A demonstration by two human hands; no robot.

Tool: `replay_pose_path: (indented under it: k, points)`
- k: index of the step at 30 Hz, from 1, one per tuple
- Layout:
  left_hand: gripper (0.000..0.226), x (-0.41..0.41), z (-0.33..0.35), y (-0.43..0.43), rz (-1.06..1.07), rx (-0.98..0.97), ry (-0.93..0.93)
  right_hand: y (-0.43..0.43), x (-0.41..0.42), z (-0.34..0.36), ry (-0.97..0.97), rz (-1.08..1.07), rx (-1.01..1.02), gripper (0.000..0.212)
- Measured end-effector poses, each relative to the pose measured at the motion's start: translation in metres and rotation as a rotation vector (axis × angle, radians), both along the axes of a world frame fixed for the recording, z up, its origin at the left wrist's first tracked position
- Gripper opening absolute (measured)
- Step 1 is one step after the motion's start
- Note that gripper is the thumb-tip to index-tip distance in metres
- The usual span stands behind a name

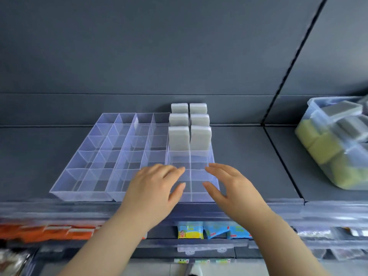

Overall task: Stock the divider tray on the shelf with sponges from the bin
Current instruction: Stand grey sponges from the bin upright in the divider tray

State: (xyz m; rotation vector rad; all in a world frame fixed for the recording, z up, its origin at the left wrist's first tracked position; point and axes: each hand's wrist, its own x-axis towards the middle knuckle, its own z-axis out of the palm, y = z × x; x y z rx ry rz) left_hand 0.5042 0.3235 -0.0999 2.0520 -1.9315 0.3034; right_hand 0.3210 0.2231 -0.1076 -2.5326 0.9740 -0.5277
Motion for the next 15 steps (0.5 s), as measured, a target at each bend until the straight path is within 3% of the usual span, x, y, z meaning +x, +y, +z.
replay_pose_path:
  k: [10,15]
  points:
    - [0.042,-0.031,-0.003,0.073,-0.085,0.037,0.036,0.105,-0.059,0.000,0.090,-0.179,0.081,0.040]
    - [0.044,-0.079,0.009,0.073,-0.162,0.033,0.040,0.120,-0.118,0.016,0.041,-0.312,0.065,0.039]
